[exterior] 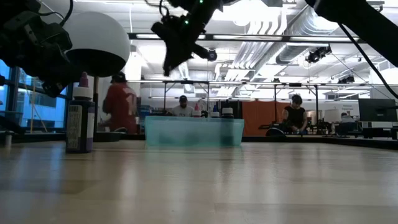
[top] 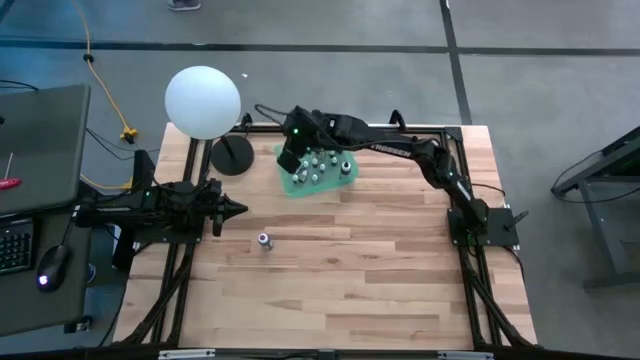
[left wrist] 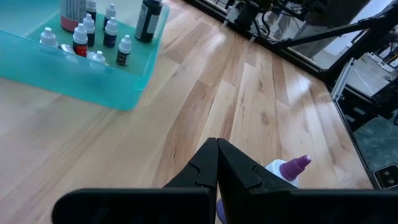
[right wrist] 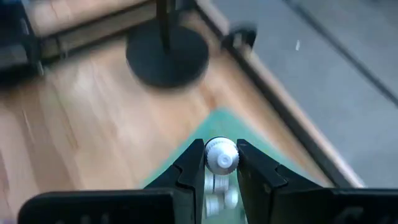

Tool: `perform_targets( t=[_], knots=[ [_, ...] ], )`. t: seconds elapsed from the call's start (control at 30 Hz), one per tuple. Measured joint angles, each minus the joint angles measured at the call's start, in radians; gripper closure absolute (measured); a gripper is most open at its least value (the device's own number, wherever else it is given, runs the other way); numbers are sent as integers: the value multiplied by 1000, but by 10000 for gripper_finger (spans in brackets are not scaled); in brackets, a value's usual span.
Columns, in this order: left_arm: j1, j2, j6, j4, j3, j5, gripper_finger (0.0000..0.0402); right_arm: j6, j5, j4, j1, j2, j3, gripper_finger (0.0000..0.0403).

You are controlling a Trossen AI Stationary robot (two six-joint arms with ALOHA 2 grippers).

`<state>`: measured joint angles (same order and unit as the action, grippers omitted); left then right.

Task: Pick & Place food coloring
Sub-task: Put the small black dye bottle in the green bin

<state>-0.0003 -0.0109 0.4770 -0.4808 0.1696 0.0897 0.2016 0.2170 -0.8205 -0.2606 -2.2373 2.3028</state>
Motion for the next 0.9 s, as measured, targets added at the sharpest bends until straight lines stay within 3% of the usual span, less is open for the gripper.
perform_targets(
  t=[0.2,0.43,0.9],
  knots=[
    [0,0,0,2,0,-1,401,91,13,-163,15,-21,-10,338],
    [0,0,0,0,0,-1,401,243,11,-157,29,-75,-10,338],
    [0,0,0,-1,0,-1,401,399,9,-213,74,-172,-11,337]
  ],
)
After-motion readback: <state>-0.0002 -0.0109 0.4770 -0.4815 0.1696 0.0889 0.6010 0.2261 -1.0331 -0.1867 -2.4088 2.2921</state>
